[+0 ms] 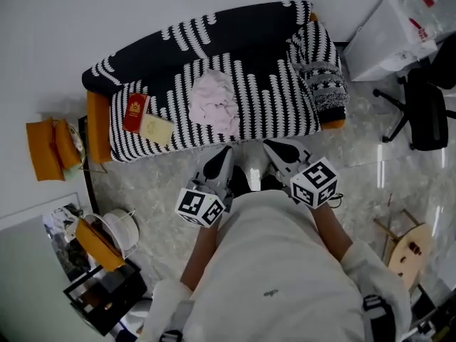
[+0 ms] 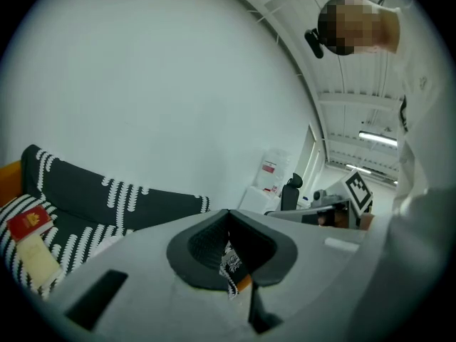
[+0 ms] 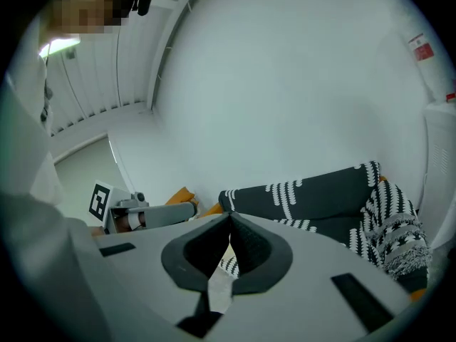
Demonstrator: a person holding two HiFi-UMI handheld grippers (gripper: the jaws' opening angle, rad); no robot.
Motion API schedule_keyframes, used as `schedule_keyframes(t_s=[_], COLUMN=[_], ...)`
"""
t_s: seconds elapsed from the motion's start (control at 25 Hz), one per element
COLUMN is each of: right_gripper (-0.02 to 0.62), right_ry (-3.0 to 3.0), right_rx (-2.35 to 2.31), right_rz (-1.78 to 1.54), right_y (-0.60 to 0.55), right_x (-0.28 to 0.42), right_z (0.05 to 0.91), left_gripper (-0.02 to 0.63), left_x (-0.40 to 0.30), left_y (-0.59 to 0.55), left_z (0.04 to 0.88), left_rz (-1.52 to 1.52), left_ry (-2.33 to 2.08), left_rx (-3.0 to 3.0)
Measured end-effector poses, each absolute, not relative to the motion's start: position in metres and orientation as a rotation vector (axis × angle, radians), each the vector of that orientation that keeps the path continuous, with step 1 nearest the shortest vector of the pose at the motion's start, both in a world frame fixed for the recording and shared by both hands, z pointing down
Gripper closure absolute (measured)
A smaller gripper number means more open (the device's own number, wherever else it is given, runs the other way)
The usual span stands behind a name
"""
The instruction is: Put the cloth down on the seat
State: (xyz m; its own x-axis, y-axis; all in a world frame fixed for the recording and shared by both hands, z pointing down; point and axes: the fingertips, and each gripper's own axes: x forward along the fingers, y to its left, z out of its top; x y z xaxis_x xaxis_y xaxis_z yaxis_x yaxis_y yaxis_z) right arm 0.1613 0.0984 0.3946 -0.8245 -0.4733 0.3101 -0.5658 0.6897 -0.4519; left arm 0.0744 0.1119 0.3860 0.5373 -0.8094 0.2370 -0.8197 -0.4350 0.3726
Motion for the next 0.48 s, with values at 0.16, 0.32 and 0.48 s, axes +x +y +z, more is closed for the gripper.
schedule_keyframes(t_s=[0.16,0.32,0.48], right_gripper=[0.586,0.588,0.588], right_ry=[-2.777,-2.782,-2.808], right_rx=[0.778,0.749,0.748], right_rz=[0.782,0.73,0.735], right_y=[0.118,0.132,0.145], right_x=[0.154,0.146,0.137], right_z=[0.387,0.382,0.377], left_gripper=[0.594,0.594,0.594], left_x=[0.076,0.07,0.061], left_y=[0.127,0.142,0.16], left_z=[0.378,0.371,0.371], left_rz=[0.028,0.017,-0.003], left_ry=[-1.351,-1.359,-1.359], left_rx=[2.35,2.355,2.345])
